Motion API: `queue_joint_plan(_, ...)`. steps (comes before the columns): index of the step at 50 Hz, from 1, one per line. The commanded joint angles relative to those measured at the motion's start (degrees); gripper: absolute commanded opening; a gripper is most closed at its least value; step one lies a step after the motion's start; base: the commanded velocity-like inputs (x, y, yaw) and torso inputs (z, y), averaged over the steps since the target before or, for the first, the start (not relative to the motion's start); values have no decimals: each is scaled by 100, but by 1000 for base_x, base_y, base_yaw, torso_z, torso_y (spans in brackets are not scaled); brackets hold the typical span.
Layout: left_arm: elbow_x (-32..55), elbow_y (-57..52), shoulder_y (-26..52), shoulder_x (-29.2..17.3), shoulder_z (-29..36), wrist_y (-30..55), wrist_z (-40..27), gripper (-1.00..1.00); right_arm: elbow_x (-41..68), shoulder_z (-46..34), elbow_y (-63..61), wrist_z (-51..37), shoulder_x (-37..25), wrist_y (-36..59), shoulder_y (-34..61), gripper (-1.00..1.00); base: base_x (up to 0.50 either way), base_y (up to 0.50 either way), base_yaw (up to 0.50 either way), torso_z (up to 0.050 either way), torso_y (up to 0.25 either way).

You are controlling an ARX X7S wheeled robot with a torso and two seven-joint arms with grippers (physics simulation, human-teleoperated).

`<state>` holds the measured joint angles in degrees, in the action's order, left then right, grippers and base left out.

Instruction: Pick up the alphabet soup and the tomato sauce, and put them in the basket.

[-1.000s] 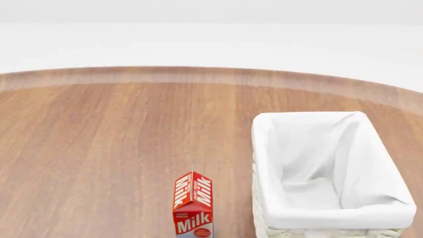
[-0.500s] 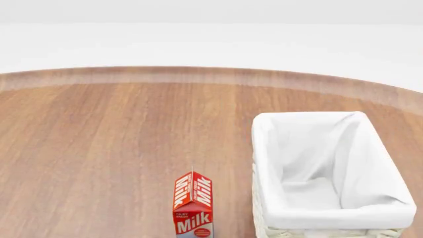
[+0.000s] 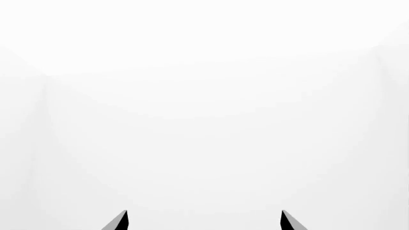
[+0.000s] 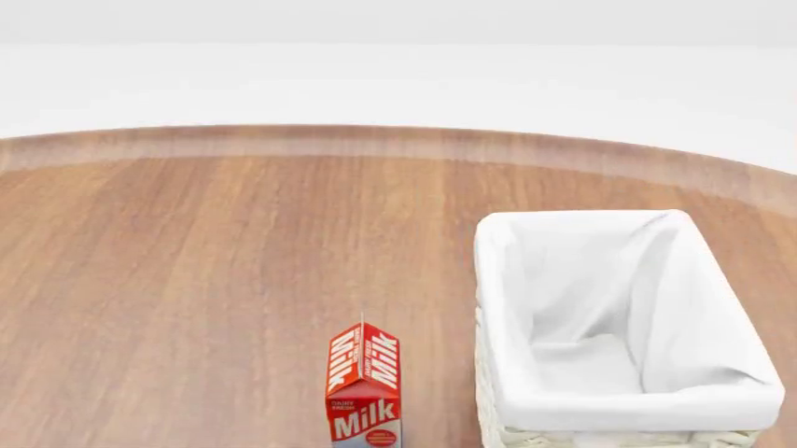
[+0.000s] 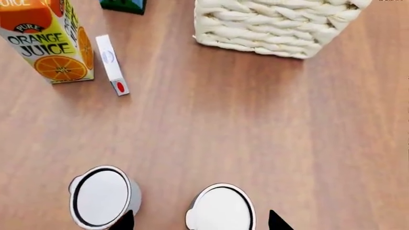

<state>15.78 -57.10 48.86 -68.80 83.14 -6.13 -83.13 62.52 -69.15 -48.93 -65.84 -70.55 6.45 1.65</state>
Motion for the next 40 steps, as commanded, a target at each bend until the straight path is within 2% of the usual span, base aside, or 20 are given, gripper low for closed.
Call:
queue_joint_plan(1, -4, 1, -40, 24, -30, 3, 22, 100, 42, 94, 178, 224, -93, -358, -29, 100, 0, 0, 0, 0, 0)
queue_joint_plan(40, -41, -29, -172, 21, -144, 36, 36, 100, 220, 92, 1201, 913, 154, -872, -218, 100, 0, 0, 0, 0, 0)
